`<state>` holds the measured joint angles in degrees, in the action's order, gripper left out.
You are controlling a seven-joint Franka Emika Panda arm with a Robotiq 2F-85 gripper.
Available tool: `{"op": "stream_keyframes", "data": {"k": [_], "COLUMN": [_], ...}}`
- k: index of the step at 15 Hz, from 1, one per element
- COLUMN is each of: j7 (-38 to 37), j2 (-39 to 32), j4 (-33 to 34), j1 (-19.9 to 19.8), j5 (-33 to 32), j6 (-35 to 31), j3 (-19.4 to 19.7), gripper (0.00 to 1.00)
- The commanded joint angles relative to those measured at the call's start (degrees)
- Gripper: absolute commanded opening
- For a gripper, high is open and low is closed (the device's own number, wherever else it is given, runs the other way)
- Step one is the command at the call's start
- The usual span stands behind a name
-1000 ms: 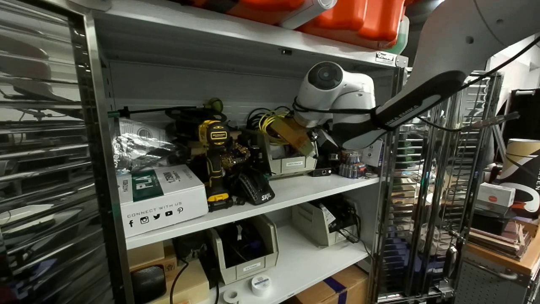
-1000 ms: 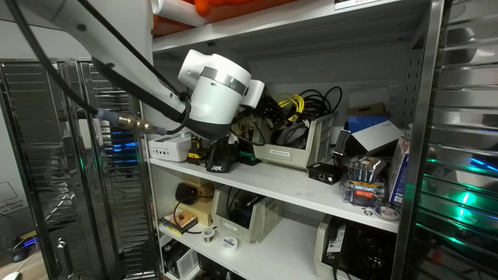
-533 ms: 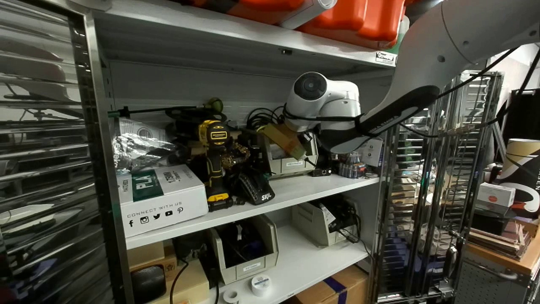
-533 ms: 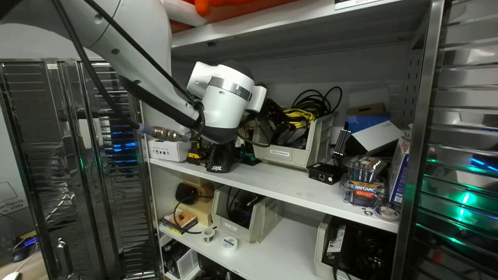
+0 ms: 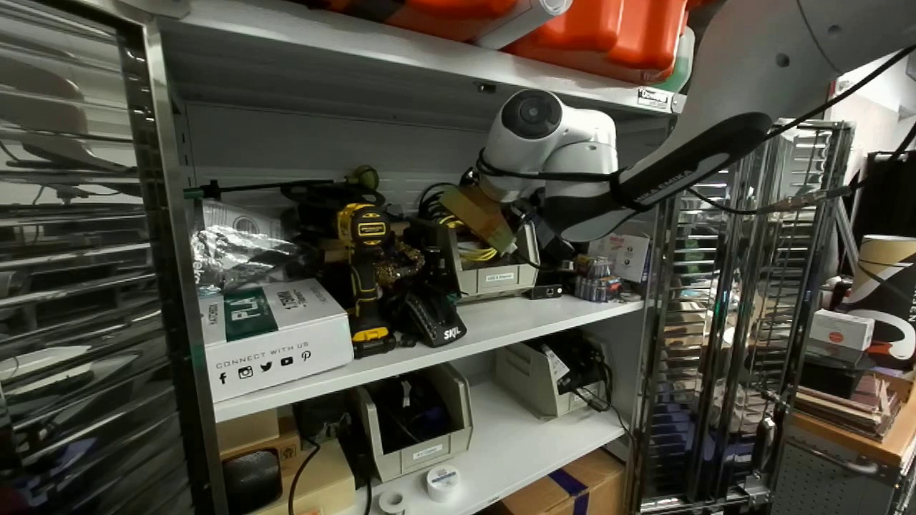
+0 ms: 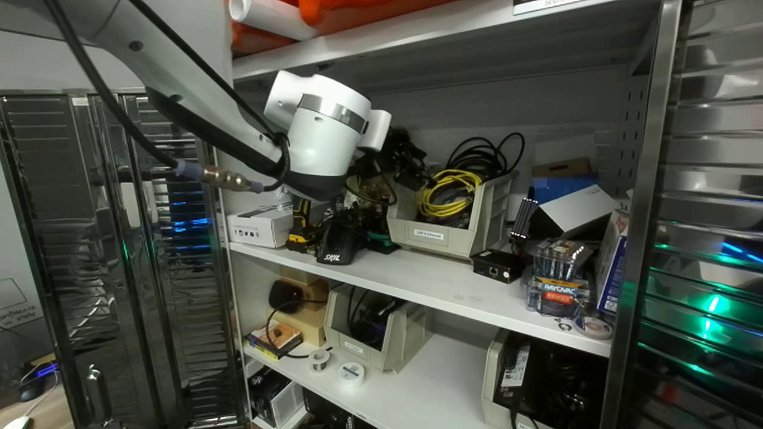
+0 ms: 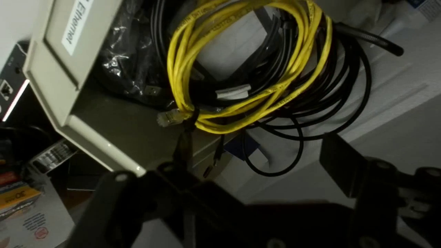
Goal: Pick up the yellow cable and put in the tool box
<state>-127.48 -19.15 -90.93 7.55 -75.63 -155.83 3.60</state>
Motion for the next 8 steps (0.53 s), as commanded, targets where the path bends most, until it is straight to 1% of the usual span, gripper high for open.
{"op": "stream_keyframes", "data": {"k": [1, 4, 5, 6, 8], "j7": [14.06, 27.54, 31.99, 36.43, 45.46], "j2": [9.39, 14.94, 16.97, 18.6, 20.83], "j4": [-12.96, -22.48, -25.67, -28.46, -32.77], "j1": [-3.23, -5.1, -7.33, -8.74, -12.66], "j5": [13.81, 29.02, 33.86, 38.79, 48.69], "j6": [-0.27, -1.83, -1.9, -1.86, -1.74], "j3": [-4.72, -7.08, -9.75, -11.72, -16.72], "gripper": [1.0, 1.0, 1.0, 1.0, 1.0]}}
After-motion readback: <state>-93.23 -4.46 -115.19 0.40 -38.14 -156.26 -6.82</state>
